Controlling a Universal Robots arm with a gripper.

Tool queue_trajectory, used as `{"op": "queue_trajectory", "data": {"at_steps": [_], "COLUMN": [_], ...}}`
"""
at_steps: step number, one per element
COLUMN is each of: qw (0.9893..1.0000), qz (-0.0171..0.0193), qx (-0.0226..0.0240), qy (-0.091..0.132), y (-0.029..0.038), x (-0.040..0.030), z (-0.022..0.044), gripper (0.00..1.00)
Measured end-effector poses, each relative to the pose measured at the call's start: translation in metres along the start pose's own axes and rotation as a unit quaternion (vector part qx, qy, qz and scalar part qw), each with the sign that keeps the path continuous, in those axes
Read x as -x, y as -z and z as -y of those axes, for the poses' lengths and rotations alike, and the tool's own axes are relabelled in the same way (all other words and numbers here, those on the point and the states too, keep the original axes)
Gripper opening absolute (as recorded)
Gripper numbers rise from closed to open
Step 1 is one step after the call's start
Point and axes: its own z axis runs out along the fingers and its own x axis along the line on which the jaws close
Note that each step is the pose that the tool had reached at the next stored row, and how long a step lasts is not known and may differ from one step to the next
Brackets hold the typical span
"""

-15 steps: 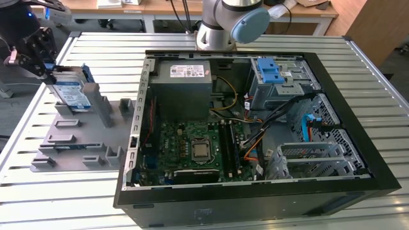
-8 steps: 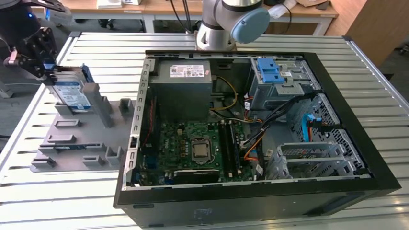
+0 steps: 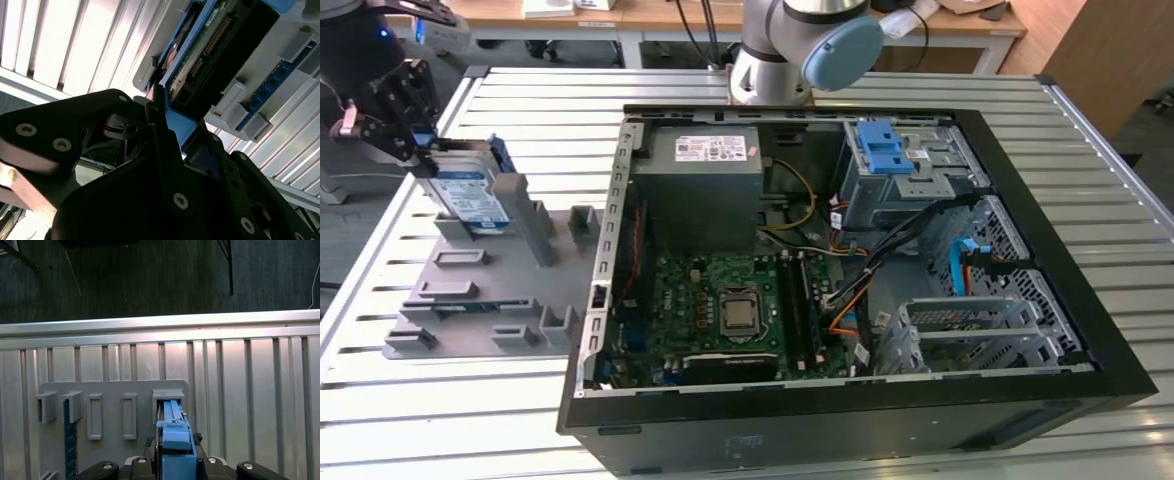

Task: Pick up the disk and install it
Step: 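Pick up the disk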

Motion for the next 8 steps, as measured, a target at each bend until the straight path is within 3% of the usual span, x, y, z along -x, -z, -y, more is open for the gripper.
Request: {"op": "queue_trajectory", "data": {"at_steps": [8], "qw": [1.0], "qz": [0.0], "qx": [0.0], "qy": [0.0], "y": [-0.0001], "x": [0.0], "z": [0.0], "gripper": [0.36]}}
